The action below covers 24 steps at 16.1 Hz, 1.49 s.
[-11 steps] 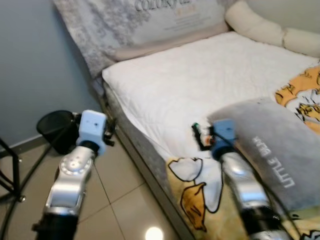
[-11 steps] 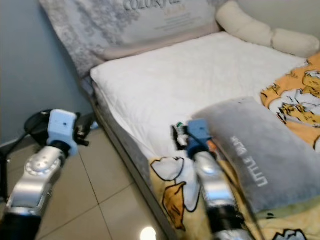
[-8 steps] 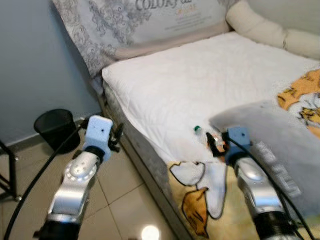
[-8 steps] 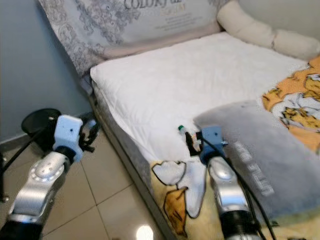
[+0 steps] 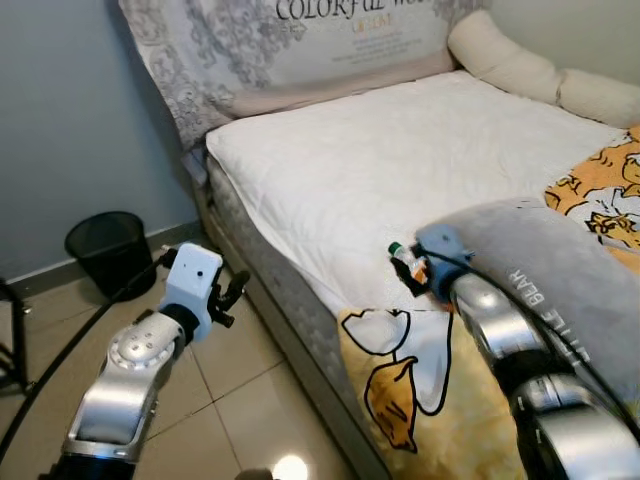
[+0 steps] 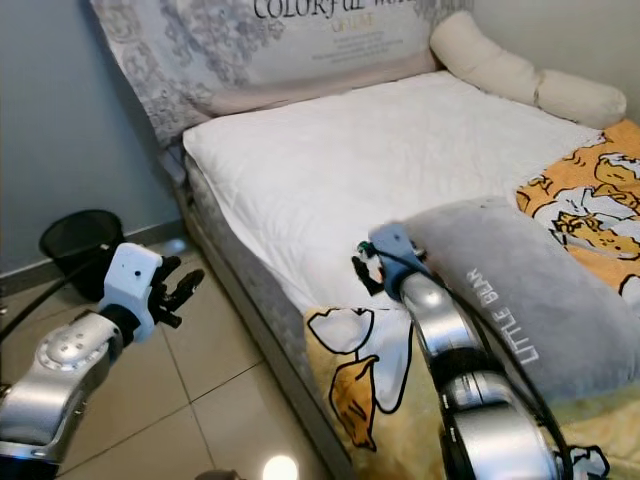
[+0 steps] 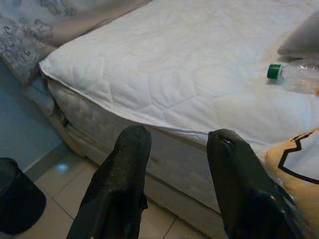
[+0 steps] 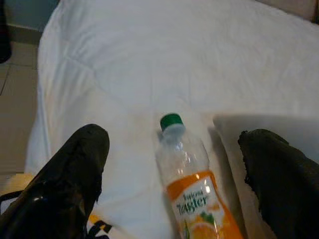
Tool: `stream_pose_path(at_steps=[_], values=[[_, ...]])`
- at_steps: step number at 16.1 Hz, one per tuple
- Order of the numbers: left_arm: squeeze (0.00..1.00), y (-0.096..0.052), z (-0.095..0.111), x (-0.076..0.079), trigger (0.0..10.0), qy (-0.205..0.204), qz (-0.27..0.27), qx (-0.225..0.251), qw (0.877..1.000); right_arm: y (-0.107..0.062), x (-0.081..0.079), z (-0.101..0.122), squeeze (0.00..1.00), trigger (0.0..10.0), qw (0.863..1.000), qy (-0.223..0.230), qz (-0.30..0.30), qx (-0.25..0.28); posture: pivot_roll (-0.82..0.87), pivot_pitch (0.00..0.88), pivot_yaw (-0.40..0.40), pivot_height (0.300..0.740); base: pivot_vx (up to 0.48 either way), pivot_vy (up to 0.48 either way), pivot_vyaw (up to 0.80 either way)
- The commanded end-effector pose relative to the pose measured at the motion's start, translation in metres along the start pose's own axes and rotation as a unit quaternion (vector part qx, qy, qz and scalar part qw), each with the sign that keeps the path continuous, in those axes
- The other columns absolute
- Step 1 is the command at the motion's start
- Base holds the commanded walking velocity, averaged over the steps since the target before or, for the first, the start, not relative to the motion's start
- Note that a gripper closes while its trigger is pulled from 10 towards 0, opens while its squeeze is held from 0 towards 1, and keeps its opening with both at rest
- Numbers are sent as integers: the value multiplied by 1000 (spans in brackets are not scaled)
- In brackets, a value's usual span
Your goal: Clean up the room
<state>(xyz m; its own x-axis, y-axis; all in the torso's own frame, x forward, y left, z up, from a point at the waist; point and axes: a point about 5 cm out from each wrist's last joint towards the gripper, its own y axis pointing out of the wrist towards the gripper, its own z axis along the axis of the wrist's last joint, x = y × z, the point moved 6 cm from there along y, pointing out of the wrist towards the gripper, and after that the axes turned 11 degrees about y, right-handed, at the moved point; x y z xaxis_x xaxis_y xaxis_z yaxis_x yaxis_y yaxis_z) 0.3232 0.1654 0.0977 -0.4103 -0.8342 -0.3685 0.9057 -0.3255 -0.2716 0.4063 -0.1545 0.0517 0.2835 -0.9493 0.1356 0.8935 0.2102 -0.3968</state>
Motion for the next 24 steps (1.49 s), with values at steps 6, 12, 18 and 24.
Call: stream_pose_path(at_steps=[6, 12, 18, 24], values=[[0, -22, 18, 9, 10000, 76, -93, 4, 993, 3, 36, 4, 0, 10000, 997, -35, -60, -45, 317, 0, 29, 740, 0, 0, 0], [0, -51, 34, 7, 10000, 79, -158, -14, 984, -1, 52, 1, 0, 10000, 994, -39, -90, -52, 384, 131, 66, 740, 0, 0, 0], [0, -73, 47, 2, 10000, 103, -188, -30, 976, -1, 59, 5, 0, 10000, 990, -71, -110, -59, 384, 269, 85, 740, 0, 0, 0], [0, -94, 44, 19, 10000, 98, -238, -47, 965, -3, 67, 9, 0, 0, 988, -80, -110, -79, 384, 286, 63, 740, 0, 0, 0]])
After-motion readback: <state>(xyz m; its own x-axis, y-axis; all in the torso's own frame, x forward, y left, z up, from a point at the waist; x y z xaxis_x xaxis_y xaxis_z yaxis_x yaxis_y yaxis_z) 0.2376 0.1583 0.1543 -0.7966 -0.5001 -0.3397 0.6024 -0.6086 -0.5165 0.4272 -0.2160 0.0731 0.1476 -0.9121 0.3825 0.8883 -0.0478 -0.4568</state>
